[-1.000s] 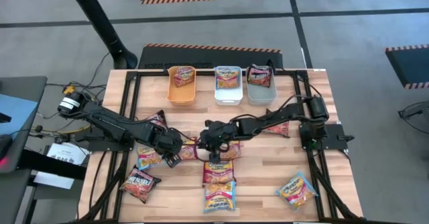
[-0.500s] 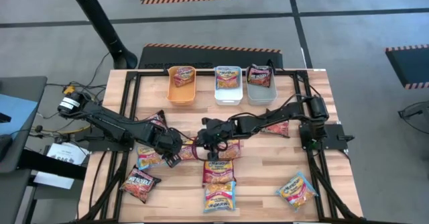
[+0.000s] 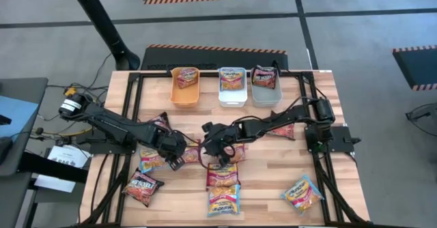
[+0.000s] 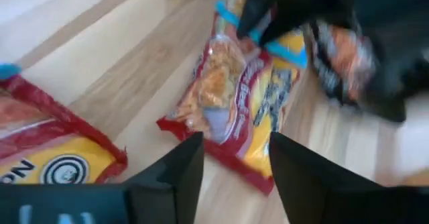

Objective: Sort Maruchan noodles
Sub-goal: Put the red noodle pack into the yellow bin

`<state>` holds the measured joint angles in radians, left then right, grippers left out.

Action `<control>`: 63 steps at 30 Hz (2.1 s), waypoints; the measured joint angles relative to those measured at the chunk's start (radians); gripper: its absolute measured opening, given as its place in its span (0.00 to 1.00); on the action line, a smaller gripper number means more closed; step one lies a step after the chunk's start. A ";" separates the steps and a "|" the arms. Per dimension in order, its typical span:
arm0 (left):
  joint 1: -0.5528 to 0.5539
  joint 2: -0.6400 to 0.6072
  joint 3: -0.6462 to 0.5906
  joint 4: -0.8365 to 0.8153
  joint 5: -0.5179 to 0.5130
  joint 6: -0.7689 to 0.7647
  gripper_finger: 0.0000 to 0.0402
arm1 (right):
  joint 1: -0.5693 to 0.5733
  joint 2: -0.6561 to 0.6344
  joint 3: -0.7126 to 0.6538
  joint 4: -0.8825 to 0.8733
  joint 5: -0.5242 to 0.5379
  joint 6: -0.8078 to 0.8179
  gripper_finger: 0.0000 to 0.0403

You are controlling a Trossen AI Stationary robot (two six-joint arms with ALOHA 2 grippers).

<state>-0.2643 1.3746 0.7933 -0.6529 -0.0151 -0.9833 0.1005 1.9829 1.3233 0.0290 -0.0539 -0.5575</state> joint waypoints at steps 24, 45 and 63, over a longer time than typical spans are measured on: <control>0.057 0.037 -0.075 0.055 0.067 -0.027 0.28 | 0.016 0.136 0.096 -0.034 0.039 -0.121 0.53; 0.154 0.050 -0.118 0.239 0.109 0.090 0.28 | 0.028 0.165 0.098 -0.123 0.134 -0.325 0.53; 0.157 0.050 -0.120 0.227 0.147 0.101 0.28 | 0.090 0.207 0.113 0.011 0.324 -0.394 0.53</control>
<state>-0.1074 1.4250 0.6735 -0.4258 0.1314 -0.8824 0.1902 2.1902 1.4360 0.0399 0.2700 -0.9515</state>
